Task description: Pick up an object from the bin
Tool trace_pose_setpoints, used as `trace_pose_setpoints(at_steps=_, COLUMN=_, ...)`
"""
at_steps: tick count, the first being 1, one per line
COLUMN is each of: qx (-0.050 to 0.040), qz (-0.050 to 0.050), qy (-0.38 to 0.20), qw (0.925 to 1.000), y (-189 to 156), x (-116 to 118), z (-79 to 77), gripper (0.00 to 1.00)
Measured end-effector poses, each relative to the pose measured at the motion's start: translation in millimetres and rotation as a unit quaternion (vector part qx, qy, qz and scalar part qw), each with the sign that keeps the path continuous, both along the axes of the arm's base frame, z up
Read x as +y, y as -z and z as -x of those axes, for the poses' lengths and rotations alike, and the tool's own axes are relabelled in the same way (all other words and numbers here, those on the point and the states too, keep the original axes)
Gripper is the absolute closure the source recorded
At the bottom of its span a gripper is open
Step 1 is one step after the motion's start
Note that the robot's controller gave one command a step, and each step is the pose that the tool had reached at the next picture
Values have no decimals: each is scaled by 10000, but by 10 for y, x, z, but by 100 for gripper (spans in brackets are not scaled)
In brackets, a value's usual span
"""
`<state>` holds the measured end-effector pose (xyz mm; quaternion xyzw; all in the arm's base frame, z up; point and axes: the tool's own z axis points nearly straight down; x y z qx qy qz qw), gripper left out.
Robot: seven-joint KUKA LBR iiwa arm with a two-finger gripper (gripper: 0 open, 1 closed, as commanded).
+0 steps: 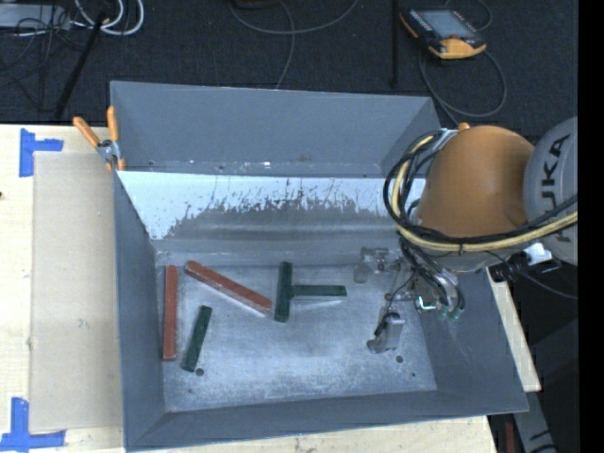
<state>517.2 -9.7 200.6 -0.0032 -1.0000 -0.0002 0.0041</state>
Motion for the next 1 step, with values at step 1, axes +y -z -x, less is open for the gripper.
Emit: trace_pose_setpoints(at_steps=1, qx=-44, qz=-9, qy=-1941, qw=9810, y=1076, x=411, z=-596, gripper=0)
